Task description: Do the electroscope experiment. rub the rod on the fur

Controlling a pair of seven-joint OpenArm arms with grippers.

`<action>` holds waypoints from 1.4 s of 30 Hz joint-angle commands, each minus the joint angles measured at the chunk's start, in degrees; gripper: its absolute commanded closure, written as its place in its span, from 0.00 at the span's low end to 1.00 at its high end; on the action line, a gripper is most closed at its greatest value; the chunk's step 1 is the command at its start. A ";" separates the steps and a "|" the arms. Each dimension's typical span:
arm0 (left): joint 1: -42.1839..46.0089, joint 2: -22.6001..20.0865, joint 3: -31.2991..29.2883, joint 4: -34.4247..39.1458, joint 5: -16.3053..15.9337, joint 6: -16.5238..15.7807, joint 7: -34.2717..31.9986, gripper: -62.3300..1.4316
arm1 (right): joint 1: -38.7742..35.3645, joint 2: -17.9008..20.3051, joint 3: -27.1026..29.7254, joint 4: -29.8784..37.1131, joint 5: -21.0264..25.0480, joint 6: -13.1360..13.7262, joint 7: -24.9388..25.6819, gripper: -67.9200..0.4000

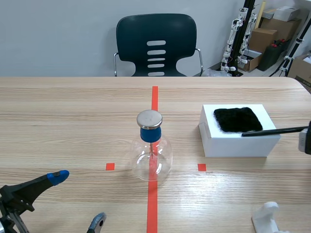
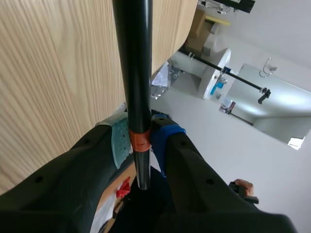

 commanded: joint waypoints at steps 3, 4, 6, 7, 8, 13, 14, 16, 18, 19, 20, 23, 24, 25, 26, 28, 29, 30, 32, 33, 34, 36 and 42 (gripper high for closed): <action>-0.02 0.00 -0.11 0.50 -0.15 -0.13 -0.76 0.00 | 3.32 -1.31 -0.70 1.77 -0.57 -0.52 -0.33 0.97; -0.02 0.00 -0.11 0.50 -0.15 -0.13 -0.79 0.00 | 3.85 -1.49 -1.22 1.77 -0.37 -0.52 -0.33 0.97; -0.02 0.00 -0.11 0.50 -0.15 -0.13 -0.79 0.00 | 4.46 -1.49 -2.10 1.77 0.76 -0.55 -1.16 0.97; -0.02 0.00 -0.11 0.50 -0.15 -0.13 -0.79 0.00 | 4.76 -1.46 -2.23 1.77 1.14 -0.52 -1.68 0.97; -0.02 0.00 -0.11 0.50 -0.17 -0.13 -0.79 0.00 | 4.85 -1.33 -2.21 1.77 1.95 -0.61 -2.32 0.97; -0.02 0.00 -0.11 0.50 -0.15 -0.13 -0.76 0.00 | 4.90 -0.15 -2.21 1.77 3.76 -0.42 -5.31 0.97; -0.02 0.00 -0.11 0.50 -0.15 -0.13 -0.76 0.00 | 4.87 0.13 -2.21 1.77 3.76 -0.39 -5.77 0.97; -0.02 0.00 -0.11 0.50 -0.15 -0.13 -0.76 0.00 | 4.76 0.85 -2.21 1.75 3.76 -0.39 -6.45 0.97; -0.02 0.00 -0.11 0.50 -0.15 -0.13 -0.76 0.00 | 4.50 1.75 -2.21 1.75 3.76 -0.31 -7.04 0.97; -0.02 0.00 -0.11 0.50 -0.15 -0.13 -0.76 0.00 | 4.37 2.12 -2.21 1.75 3.74 -0.20 -7.21 0.97; -0.02 0.00 -0.11 0.50 -0.15 -0.13 -0.76 0.00 | 4.35 2.38 -2.21 1.75 3.74 -0.17 -7.34 0.97; -0.02 0.00 -0.11 0.50 -0.13 -0.13 -0.76 0.00 | 4.22 2.32 -2.21 1.75 3.72 -0.15 -7.78 0.97; -0.02 0.00 -0.11 0.50 -0.15 -0.13 -0.79 0.00 | 4.33 1.79 -2.21 1.77 3.65 -0.17 -7.82 0.97; -0.02 0.00 -0.11 0.50 -0.15 -0.13 -0.79 0.00 | 4.83 1.07 -2.21 1.77 3.19 -0.13 -7.85 0.97; -0.02 0.00 -0.11 0.50 -0.13 -0.13 -0.76 0.00 | 5.22 0.09 -2.21 1.77 2.82 0.02 -8.13 0.97; -0.02 0.00 -0.11 0.50 -0.13 -0.13 -0.79 0.00 | 6.12 -1.86 -2.21 1.77 1.07 0.09 -9.20 0.97; -0.02 0.00 -0.11 0.50 -0.13 -0.13 -0.79 0.00 | 6.60 -2.78 -2.23 1.77 0.17 0.07 -9.42 0.97; -0.02 0.00 -0.11 0.50 -0.07 -0.13 -0.79 0.00 | 7.04 -3.67 -2.49 1.77 -0.37 0.37 -9.68 0.97; -0.02 0.00 -0.11 0.50 -0.02 -0.13 -0.79 0.00 | 7.76 -4.70 -3.41 1.77 -0.90 0.72 -10.36 0.97; -0.02 0.00 -0.11 0.50 -0.02 -0.13 -0.79 0.00 | 7.85 -5.01 -3.82 1.77 -0.90 0.87 -10.88 0.97; -0.02 0.00 -0.11 0.50 0.00 -0.13 -0.79 0.00 | 7.98 -5.20 -4.31 1.77 -0.90 0.87 -11.30 0.97; -0.02 0.00 -0.11 0.50 0.00 -0.13 -0.79 0.00 | 8.02 -5.25 -4.79 1.77 -0.85 0.87 -12.11 0.97; -0.02 0.00 -0.11 0.50 0.00 -0.13 -0.79 0.00 | 6.75 -1.62 -4.76 1.77 2.27 0.87 -12.07 0.97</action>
